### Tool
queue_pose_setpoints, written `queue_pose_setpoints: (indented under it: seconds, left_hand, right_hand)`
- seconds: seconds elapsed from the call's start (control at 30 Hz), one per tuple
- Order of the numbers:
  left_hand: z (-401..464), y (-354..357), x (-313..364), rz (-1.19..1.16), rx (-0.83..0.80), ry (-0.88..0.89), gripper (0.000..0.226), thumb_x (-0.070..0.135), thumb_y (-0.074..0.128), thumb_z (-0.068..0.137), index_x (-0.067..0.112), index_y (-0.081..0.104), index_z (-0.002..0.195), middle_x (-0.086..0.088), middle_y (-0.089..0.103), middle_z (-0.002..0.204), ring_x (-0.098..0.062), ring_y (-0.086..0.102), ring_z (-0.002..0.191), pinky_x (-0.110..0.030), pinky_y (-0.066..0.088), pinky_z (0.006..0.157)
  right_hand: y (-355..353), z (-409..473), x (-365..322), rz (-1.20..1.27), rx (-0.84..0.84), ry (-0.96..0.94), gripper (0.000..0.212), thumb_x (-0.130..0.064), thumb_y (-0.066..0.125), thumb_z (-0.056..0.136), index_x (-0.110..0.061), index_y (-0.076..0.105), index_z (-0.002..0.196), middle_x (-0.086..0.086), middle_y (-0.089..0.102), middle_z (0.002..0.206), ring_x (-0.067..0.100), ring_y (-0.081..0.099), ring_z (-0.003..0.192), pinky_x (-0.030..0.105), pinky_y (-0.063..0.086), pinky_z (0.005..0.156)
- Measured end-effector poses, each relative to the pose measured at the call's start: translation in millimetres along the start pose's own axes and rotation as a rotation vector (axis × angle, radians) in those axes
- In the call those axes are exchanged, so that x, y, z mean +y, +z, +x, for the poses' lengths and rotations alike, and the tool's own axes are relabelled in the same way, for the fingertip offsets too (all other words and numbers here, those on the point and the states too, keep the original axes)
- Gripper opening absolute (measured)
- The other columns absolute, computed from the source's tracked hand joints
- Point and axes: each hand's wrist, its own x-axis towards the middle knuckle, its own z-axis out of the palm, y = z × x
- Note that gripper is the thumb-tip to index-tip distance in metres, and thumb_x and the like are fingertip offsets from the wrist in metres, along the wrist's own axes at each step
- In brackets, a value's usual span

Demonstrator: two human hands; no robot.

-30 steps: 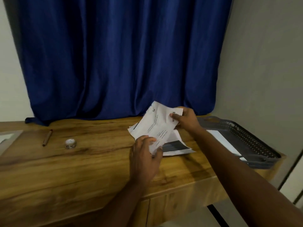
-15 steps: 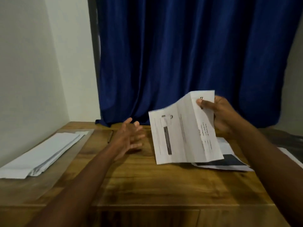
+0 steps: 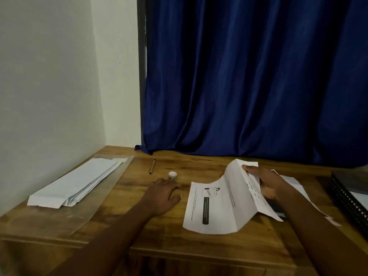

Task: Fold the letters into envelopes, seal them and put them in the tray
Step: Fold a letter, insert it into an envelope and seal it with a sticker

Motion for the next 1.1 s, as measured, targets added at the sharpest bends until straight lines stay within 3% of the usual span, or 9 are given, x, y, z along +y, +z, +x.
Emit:
queue_pose_setpoints:
  seconds: [0.23,0.33,0.4,0.5,0.63,0.77,0.97,1.03,1.1]
  left_hand:
    - [38.7,7.1,-35.3,0.067,-0.088,-0.153,0.078,0.081,0.026,0.082,0.035,0.049,0.141,0.0,0.046,0.153,-0.025,0.041,0.139,-0.049,0.031,0.113]
    - [47.2,8.0,-41.2,0.046,-0.076,-0.184,0.057,0.068,0.039,0.095,0.034,0.05,0.14,0.0,0.047,0.153,-0.024,0.042,0.14,-0.047,0.029,0.114]
    - [46.2,4.9,-40.7,-0.048,-0.036,-0.193,0.039,0.062,0.04,0.099,0.038,0.059,0.122,0.001,0.059,0.138,-0.023,0.051,0.13,-0.048,0.035,0.112]
    - [34.8,-8.3,-21.9,-0.633,0.051,-0.283,0.036,0.063,0.044,0.099,0.034,0.065,0.102,0.001,0.07,0.105,-0.021,0.065,0.103,-0.05,0.048,0.102]
    - [14.9,-32.5,11.3,-1.428,-0.089,-0.363,0.094,0.085,0.069,0.065,0.026,0.055,0.137,-0.007,0.068,0.129,-0.028,0.065,0.12,-0.044,0.05,0.102]
    - [-11.5,-37.8,28.8,-1.783,-0.411,-0.298,0.057,0.049,0.06,0.096,0.019,0.054,0.144,-0.022,0.058,0.142,-0.044,0.054,0.132,-0.06,0.047,0.106]
    - [-33.5,-42.0,15.6,-1.785,-0.256,-0.444,0.057,0.009,0.074,0.087,0.008,0.055,0.141,-0.025,0.063,0.134,-0.046,0.057,0.128,-0.06,0.046,0.107]
    - [-41.2,-49.3,4.1,-1.662,-0.222,-0.491,0.05,0.002,0.073,0.089,0.006,0.057,0.137,-0.023,0.068,0.127,-0.043,0.065,0.118,-0.056,0.054,0.099]
    - [-45.2,-53.0,-4.1,-1.421,-0.123,-0.545,0.054,0.001,0.078,0.084,0.007,0.058,0.134,-0.016,0.074,0.117,-0.035,0.072,0.106,-0.053,0.058,0.092]
  right_hand:
    - [2.1,-4.5,-2.0,0.006,-0.092,0.043,0.056,-0.024,0.083,0.08,-0.007,0.066,0.13,0.019,0.072,0.119,0.033,0.072,0.087,0.051,0.06,0.078]
    - [8.6,-9.6,-8.1,0.02,-0.184,0.02,0.059,-0.024,0.083,0.079,-0.005,0.065,0.133,0.019,0.07,0.123,0.033,0.073,0.09,0.051,0.061,0.078]
    - [15.9,-11.4,-13.0,0.023,-0.242,-0.006,0.059,-0.022,0.081,0.082,-0.005,0.063,0.136,0.02,0.067,0.128,0.033,0.074,0.092,0.049,0.064,0.075]
    - [33.4,-18.9,-21.0,0.037,-0.328,-0.025,0.051,-0.021,0.075,0.088,-0.004,0.065,0.135,0.019,0.069,0.123,0.032,0.075,0.09,0.046,0.063,0.074]
    - [59.2,-26.5,-33.2,0.094,-0.439,-0.098,0.037,-0.023,0.07,0.09,-0.005,0.074,0.123,0.015,0.075,0.111,0.028,0.075,0.09,0.042,0.061,0.081]
    - [67.4,-18.0,-36.4,0.137,-0.5,-0.123,0.037,-0.029,0.067,0.095,-0.009,0.071,0.126,0.012,0.075,0.115,0.028,0.071,0.103,0.045,0.051,0.099]
    - [41.2,23.0,-3.9,-0.014,-0.202,-0.048,0.054,-0.022,0.082,0.083,-0.005,0.066,0.131,0.019,0.072,0.124,0.037,0.065,0.121,0.053,0.052,0.102]
    - [34.0,35.2,12.3,-0.183,-0.082,0.002,0.054,-0.021,0.084,0.082,-0.003,0.064,0.129,0.019,0.076,0.113,0.037,0.072,0.106,0.048,0.06,0.087]
    - [30.2,44.5,27.0,-0.296,-0.01,0.035,0.05,-0.019,0.085,0.082,-0.002,0.064,0.124,0.02,0.077,0.105,0.038,0.074,0.101,0.051,0.059,0.09]
